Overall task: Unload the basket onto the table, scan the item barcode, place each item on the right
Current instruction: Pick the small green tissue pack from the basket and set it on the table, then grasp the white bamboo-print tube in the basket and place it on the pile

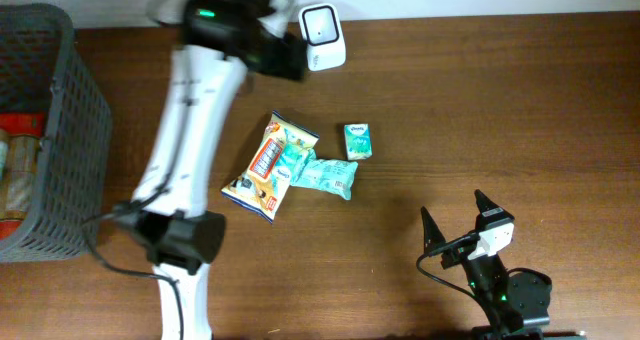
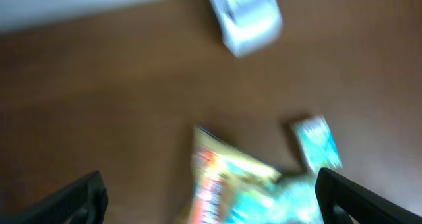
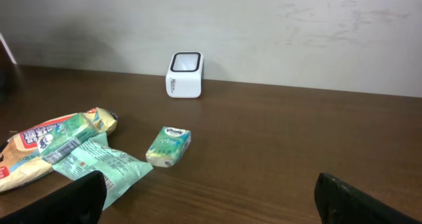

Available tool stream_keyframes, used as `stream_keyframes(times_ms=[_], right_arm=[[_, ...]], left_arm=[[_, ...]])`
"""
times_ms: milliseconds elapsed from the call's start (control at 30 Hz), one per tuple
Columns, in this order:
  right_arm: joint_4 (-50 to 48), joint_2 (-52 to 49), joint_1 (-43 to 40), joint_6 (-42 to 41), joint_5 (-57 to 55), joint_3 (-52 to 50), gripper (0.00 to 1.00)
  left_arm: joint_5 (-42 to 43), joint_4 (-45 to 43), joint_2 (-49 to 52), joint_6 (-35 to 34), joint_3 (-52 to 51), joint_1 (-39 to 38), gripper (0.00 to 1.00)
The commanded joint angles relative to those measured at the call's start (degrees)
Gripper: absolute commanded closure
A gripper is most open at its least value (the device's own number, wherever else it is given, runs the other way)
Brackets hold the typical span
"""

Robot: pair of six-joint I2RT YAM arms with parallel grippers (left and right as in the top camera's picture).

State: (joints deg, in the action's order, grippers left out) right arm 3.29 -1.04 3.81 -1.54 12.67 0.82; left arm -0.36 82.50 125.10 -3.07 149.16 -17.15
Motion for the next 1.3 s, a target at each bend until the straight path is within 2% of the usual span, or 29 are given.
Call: stream_keyframes(times_ms=[0, 67, 133, 167, 233, 333, 467, 533, 633, 667, 700, 1000, 1067, 1100, 1133, 1167, 1233, 1267], right_arm=[[0.1, 0.2, 0.3, -0.4, -0.5, -0.5, 0.01], [0.1, 0.2, 0.3, -0.4, -0.5, -0.5, 0.01], [0.1, 0.2, 0.3, -0.4, -0.5, -0.5, 0.01], [0.1, 0.2, 0.3, -0.4, -0.5, -0.5, 0.01], [0.1, 0.2, 0.3, -0.4, -0.5, -0.5, 0.01], [0.1, 0.2, 0.3, -0.4, -0.5, -0.5, 0.01], [0.1, 0.2, 0.3, -0.4, -0.5, -0.5, 0.01], [0.1, 0.2, 0.3, -0.4, -0.5, -0.5, 0.01], [0.1, 0.2, 0.3, -0.4, -0.5, -0.5, 0.01], [0.1, 0.2, 0.3, -0.4, -0.5, -0.5, 0.01], [0.1, 0.2, 0.3, -0.4, -0.5, -0.5, 0.01], [0.1, 0.2, 0.3, -0.5, -0.5, -0.5, 0.01], [0.1, 0.2, 0.3, -0.4, -0.5, -0.5, 0.01], [0.1, 0.2, 0.3, -0.4, -0.5, -0.5, 0.01], [0.1, 0.2, 0.3, -0.4, -0.5, -0.5, 0.01], [0.1, 0.2, 0.3, -0.4, -0.5, -0.5, 0.01], [0.1, 0.2, 0.3, -0.5, -0.5, -0.5, 0.01], [0.1, 0.2, 0.3, -0.4, -0.5, -0.5, 0.01]], left_arm=[[-2.7, 2.4, -6.1, -2.8, 12.7, 15.2, 0.00], [-5.2, 2.6, -7.3, -6.9, 14.1, 24.2, 0.01], [-12.2, 3.7, -7.3, -10.5, 13.6, 33.1, 0.01], [-14.9, 3.5, -7.3, -13.0, 12.2, 36.9, 0.00], [-16.2, -0.6, -7.1, -12.8, 6.0, 44.3, 0.00], [-16.1, -7.6, -7.1, -4.8, -8.2, 50.6, 0.00], [-15.9, -28.4, -7.1, 20.1, -36.0, 56.6, 0.00], [-15.9, -37.4, -7.1, 26.8, -42.7, 59.1, 0.00], [-14.8, -42.9, -6.9, 28.7, -45.0, 61.7, 0.00], [-9.8, -43.1, -6.7, 34.6, -45.1, 62.8, 0.07], [-7.6, -43.0, -5.9, 37.6, -45.1, 63.5, 0.12], [-0.7, -42.0, 5.4, 37.6, -45.1, 63.8, 0.12], [0.3, -41.5, 7.0, 37.4, -45.1, 63.8, 0.31], [0.3, -41.4, 7.0, 37.4, -45.1, 63.8, 0.60], [0.2, -41.4, 7.0, 37.4, -45.1, 63.8, 0.72], [0.2, -41.4, 7.0, 36.9, -45.1, 63.8, 0.75], [1.4, -41.5, 6.0, 33.9, -44.7, 63.6, 0.98], [3.4, -41.5, 4.5, 32.3, -44.0, 63.3, 1.00]])
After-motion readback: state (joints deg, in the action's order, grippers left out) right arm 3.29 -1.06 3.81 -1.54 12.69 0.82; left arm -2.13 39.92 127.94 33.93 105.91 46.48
